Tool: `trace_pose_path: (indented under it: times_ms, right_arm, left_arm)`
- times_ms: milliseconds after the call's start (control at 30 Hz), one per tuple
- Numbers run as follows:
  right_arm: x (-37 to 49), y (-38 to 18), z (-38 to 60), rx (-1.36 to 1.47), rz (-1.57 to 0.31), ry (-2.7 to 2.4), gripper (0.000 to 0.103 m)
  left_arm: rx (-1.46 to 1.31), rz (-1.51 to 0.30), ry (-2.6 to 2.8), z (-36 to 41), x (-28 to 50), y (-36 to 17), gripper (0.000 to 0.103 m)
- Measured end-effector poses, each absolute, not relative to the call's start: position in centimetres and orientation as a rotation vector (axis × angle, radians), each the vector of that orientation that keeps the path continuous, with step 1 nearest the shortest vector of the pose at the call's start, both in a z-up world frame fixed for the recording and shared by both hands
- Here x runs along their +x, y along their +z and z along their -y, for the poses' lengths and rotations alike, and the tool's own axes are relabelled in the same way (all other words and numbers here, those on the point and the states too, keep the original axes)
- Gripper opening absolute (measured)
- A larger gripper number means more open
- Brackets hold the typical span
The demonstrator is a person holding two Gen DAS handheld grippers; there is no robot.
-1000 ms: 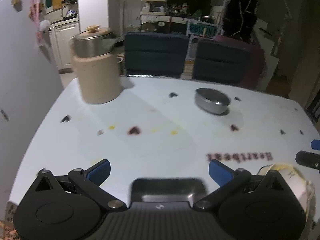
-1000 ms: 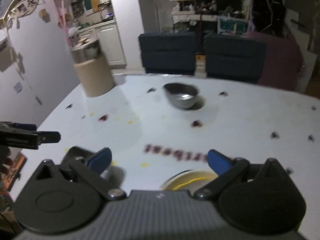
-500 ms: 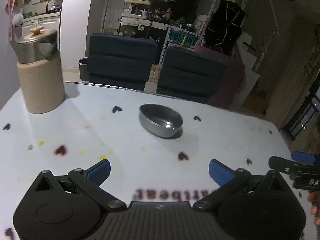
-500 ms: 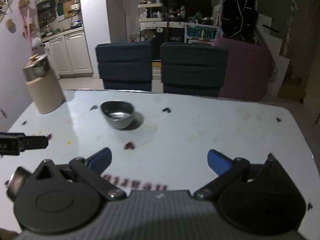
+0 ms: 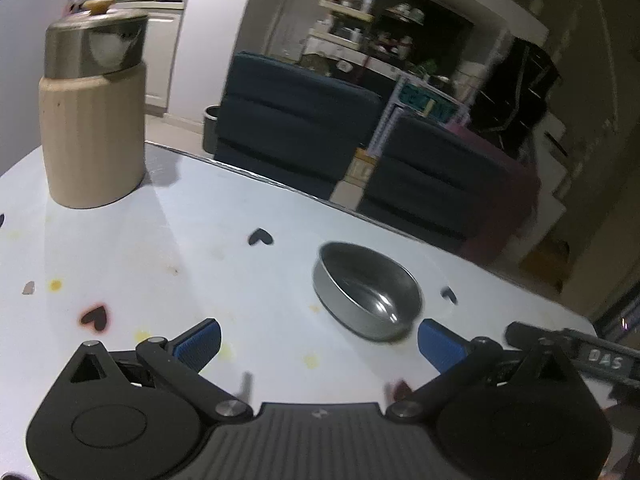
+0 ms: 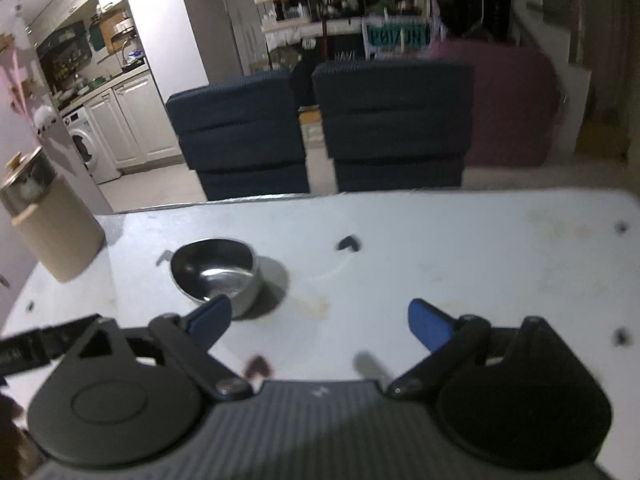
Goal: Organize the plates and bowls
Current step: 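Move both grippers toward the oval steel bowl, then close both grippers on opposite rims of the oval steel bowl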
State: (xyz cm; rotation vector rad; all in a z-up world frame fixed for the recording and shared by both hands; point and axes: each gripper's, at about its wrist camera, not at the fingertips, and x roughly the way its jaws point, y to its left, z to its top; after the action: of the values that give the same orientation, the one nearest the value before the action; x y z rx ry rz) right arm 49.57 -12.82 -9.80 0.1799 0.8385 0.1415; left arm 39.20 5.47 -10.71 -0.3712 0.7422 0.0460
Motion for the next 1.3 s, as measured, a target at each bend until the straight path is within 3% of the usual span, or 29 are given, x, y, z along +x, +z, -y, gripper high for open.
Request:
trace_pose_path:
  times_ms: [200,367,567,700,800,967,1300]
  right_arm:
    - [53.6,-12.6,9.8,0.289,-0.897,0.164,0.074]
    - [56.3,-15.3,8.1,0.392,-0.942,0.153,0.07]
    - [57.6,-16.6,6.6,0.387,-0.952,0.136,0.057]
    - [58.0,-16.5,6.3,0.352,-0.964,0.135,0.028]
    - [57.8,-16.1,6.4,0.337,-0.977,0.149,0.017]
    - [57.3,-16.0,5.9,0.27,-1.005,0.186,0.013]
    - [54.6,-15.6,5.9,0.22,-1.055,0.242,0.005]
  left_arm:
    - [-0.446,-0.713,0.081,-7.2,40.6,-12.1,0.094]
    - [-0.491,-0.721,0.096,-8.4,41.1,-12.9,0.092]
    - [-0.468,-0.745,0.09,-8.4,41.4,-13.4,0.087]
    - [-0.449,-0.77,0.084,-8.3,41.5,-13.9,0.08]
    - [-0.469,-0.775,0.078,-8.4,41.3,-14.1,0.076]
    - [-0.468,-0.777,0.045,-8.0,41.2,-14.1,0.07]
    - [-0.394,-0.875,0.012,-6.9,41.5,-15.1,0.047]
